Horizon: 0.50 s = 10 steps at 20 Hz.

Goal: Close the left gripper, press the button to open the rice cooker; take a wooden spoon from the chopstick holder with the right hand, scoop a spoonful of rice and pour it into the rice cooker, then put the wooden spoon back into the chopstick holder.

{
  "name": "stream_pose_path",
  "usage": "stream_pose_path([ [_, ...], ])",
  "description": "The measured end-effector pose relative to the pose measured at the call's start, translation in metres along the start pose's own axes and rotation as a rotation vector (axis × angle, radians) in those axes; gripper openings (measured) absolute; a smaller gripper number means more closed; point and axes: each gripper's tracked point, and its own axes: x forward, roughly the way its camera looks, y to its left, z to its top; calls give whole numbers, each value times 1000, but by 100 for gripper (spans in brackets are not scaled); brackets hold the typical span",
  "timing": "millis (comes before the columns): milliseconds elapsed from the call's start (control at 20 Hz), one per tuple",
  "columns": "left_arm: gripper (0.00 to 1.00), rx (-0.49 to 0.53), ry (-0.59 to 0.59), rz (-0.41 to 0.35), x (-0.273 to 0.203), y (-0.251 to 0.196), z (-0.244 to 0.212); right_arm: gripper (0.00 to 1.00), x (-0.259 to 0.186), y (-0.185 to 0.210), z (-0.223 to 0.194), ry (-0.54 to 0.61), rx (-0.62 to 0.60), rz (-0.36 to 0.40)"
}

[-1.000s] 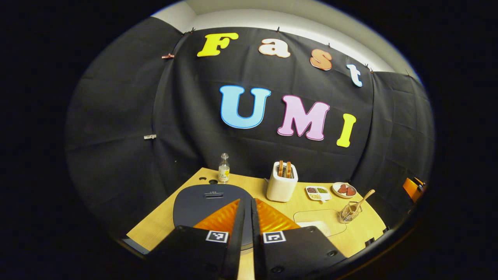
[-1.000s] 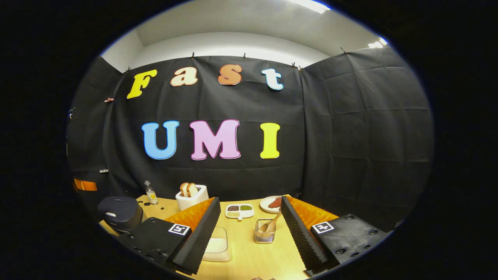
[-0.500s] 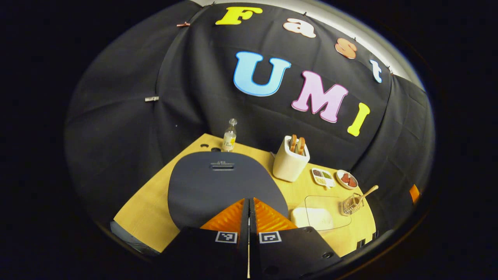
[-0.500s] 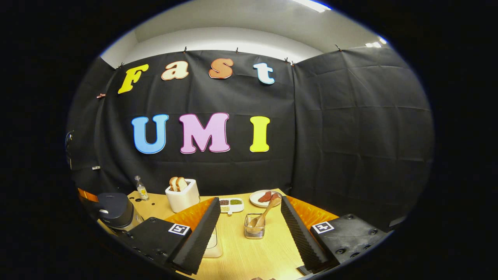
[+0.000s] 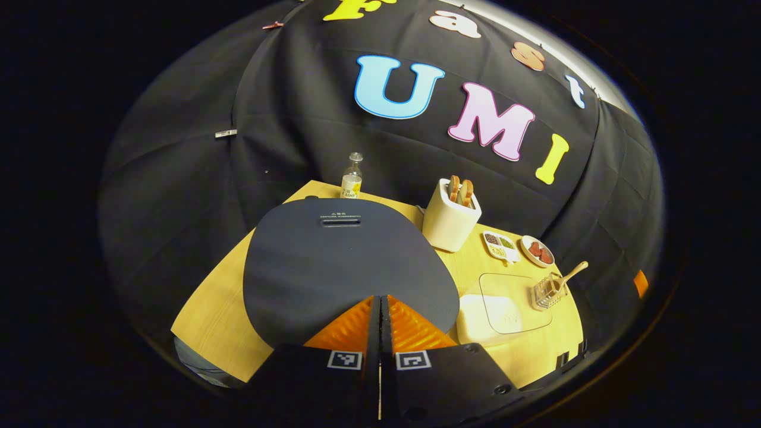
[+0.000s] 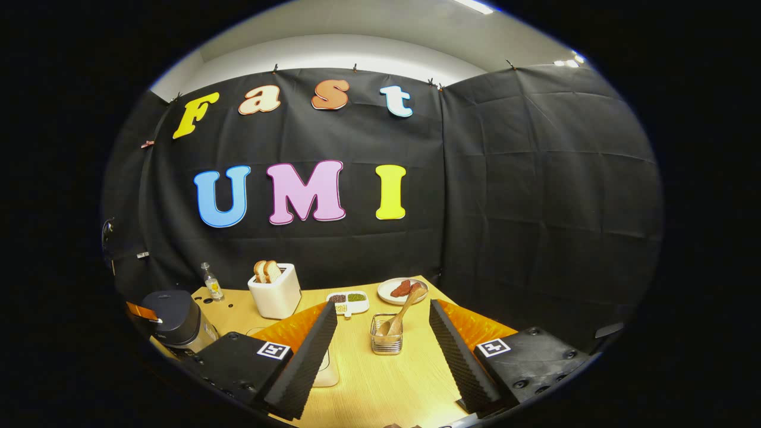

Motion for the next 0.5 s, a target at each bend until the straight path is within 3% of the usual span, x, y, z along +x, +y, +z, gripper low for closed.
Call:
stream_pose_path([
  [350, 6, 9, -16, 36, -1, 2, -1, 98, 5, 9, -9, 28, 25, 27],
  [500, 6, 74, -25, 78, 4, 0, -7, 98, 8, 14, -11, 35, 32, 54],
])
